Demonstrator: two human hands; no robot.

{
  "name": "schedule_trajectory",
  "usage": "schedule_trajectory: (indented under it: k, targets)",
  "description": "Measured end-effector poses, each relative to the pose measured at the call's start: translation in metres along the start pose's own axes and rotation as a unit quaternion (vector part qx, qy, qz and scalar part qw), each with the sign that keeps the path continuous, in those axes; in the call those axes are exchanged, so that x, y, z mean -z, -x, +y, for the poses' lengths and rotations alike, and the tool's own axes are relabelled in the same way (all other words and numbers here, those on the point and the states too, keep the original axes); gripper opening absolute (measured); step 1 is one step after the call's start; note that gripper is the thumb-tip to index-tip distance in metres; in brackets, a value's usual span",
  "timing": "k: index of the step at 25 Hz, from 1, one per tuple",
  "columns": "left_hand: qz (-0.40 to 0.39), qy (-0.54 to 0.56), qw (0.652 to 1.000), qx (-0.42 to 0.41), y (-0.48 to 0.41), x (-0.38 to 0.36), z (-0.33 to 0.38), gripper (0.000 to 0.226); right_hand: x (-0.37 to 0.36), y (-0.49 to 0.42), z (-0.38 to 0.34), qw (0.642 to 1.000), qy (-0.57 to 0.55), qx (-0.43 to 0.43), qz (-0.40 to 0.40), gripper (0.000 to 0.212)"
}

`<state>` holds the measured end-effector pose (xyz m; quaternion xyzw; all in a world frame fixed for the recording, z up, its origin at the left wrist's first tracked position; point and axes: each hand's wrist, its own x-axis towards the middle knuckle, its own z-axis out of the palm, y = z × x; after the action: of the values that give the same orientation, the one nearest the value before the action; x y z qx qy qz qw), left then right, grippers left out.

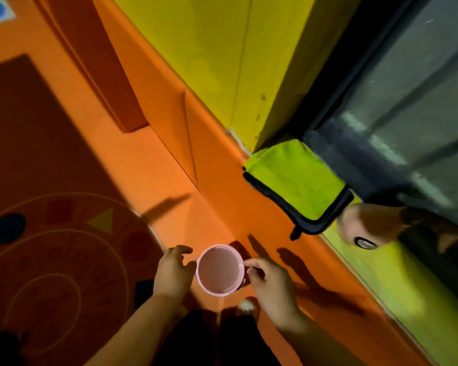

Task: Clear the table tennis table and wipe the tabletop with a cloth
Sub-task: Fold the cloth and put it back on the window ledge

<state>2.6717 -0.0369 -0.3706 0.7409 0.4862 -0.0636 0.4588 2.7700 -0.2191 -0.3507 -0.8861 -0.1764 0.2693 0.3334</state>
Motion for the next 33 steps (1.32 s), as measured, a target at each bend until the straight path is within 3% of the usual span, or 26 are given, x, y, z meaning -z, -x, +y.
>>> schedule_trajectory:
  k: [5,10,13,16,19,22,26,30,33]
  targets:
    - [-0.014,0.037,0.995,0.088,-0.054,-0.058,-0.085,0.033,-0.096,-0.064,0.086,0.986,-0.025,-0.138,-0.092,0.03]
    - [-0.088,0.034,0.978,0.185,-0.12,-0.162,-0.19,0.037,-0.187,-0.134,0.191,0.974,0.108,-0.169,-0.111,0.018]
    - [-0.141,0.017,0.962,0.233,-0.149,-0.212,-0.238,0.042,-0.229,-0.163,0.24,0.962,0.185,-0.16,-0.122,0.032]
    - [-0.129,0.025,0.966,0.223,-0.179,-0.246,-0.274,0.053,-0.265,-0.187,0.274,0.946,0.257,-0.16,-0.119,0.057]
    - [-0.115,0.087,0.969,0.2,-0.198,-0.264,-0.298,0.057,-0.286,-0.198,0.291,0.947,0.25,-0.166,-0.111,0.066]
    - [-0.106,0.145,0.96,0.215,-0.208,-0.274,-0.31,0.055,-0.293,-0.207,0.304,0.958,0.17,-0.208,-0.096,0.063]
    - [-0.089,0.234,0.934,0.255,-0.21,-0.274,-0.309,0.069,-0.292,-0.211,0.31,0.962,0.18,-0.184,-0.096,0.052]
    - [-0.07,0.292,0.909,0.29,-0.199,-0.25,-0.298,0.075,-0.282,-0.205,0.286,0.964,0.133,-0.211,-0.089,0.044]
    - [-0.069,0.294,0.902,0.31,-0.178,-0.211,-0.283,0.067,-0.268,-0.19,0.249,0.964,0.111,-0.221,-0.094,0.042]
